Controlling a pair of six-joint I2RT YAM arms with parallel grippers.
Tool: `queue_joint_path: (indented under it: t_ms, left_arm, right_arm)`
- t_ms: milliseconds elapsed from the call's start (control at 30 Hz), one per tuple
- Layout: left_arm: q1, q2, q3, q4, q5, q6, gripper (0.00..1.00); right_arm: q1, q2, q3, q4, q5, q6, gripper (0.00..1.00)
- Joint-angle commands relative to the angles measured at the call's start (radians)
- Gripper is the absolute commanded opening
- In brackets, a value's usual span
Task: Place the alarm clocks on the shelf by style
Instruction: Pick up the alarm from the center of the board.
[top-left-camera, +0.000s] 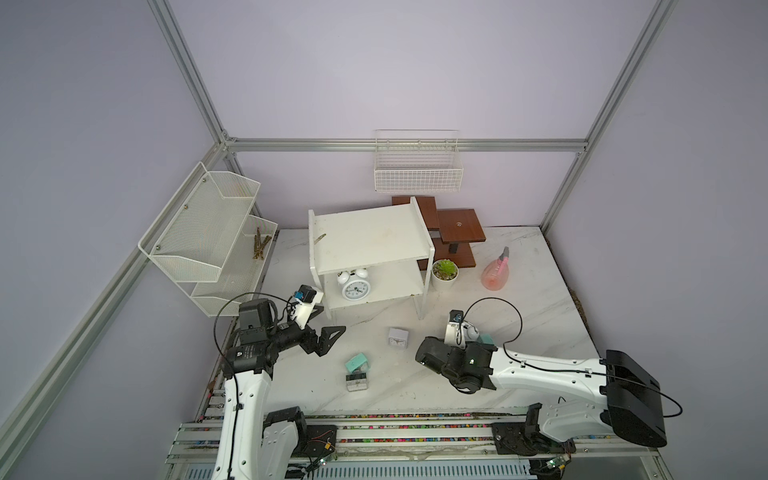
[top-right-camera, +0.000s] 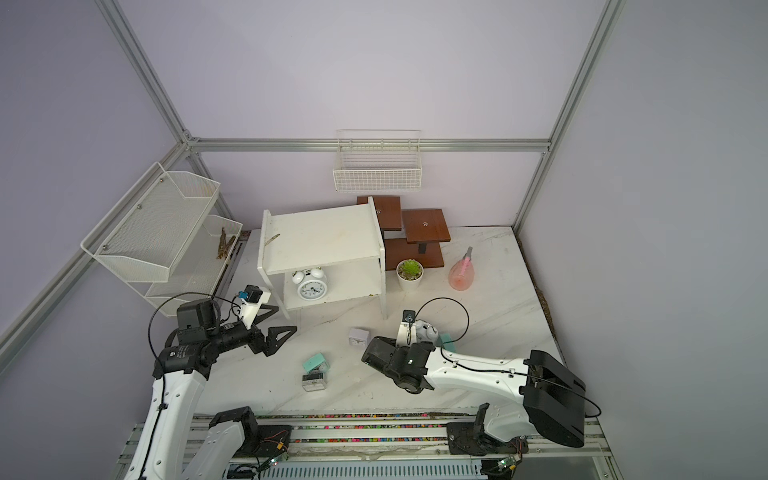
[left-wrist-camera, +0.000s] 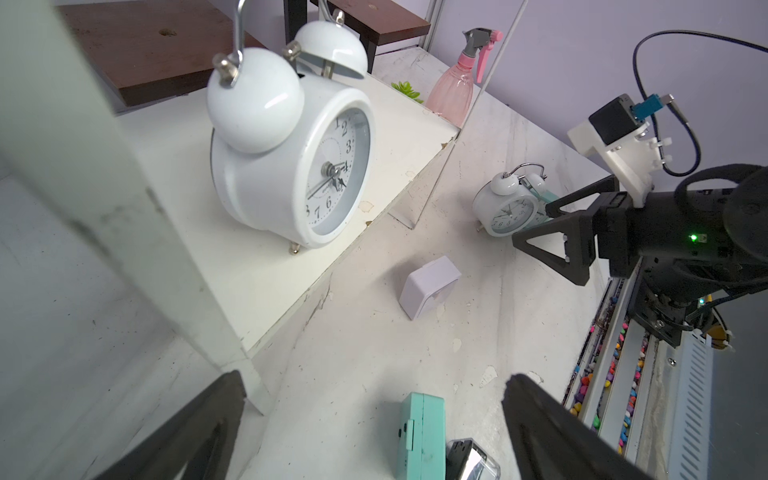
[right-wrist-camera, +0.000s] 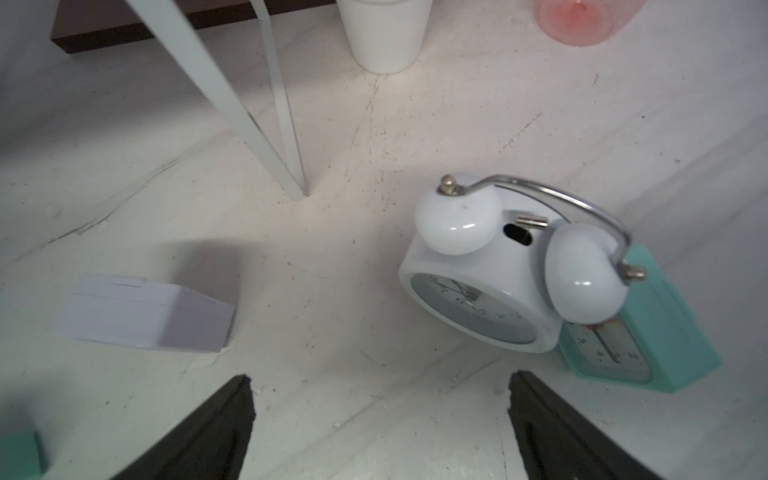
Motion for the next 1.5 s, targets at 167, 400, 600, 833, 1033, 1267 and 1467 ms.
queue_joint_path:
  t_ms: [167,400,600,833,1033,1267,1467]
  left_arm:
    - [0.004,0.000,0.000,0.000,0.034,0.033,1.00]
    - [0.004,0.000,0.001,-0.003,0.034,0.035,1.00]
    - [0.004,0.001,0.004,-0.012,0.040,0.040,1.00]
    - [0.004,0.002,0.004,-0.019,0.049,0.047,1.00]
    - [0.004,-0.002,0.006,-0.025,0.055,0.050,1.00]
    - [0.003,-0.004,0.007,-0.030,0.060,0.052,1.00]
    - [0.004,-0.005,0.006,-0.031,0.061,0.053,1.00]
  right_arm:
    - [-0.068,-0.021,-0.129,0.172,-0.044,0.096,1.00]
    - [-0.070,0.059,-0.121,0.177,0.064,0.342,1.00]
    - [-0.070,0.132,-0.100,0.126,0.137,0.539,1.00]
    - [-0.070,0.200,-0.073,0.158,0.200,0.538,1.00]
    - [-0.070,0.245,-0.041,0.125,0.234,0.559,1.00]
    - [-0.076,0.282,-0.017,0.078,0.275,0.592,1.00]
    - [-0.094,0.283,-0.015,0.074,0.291,0.567,1.00]
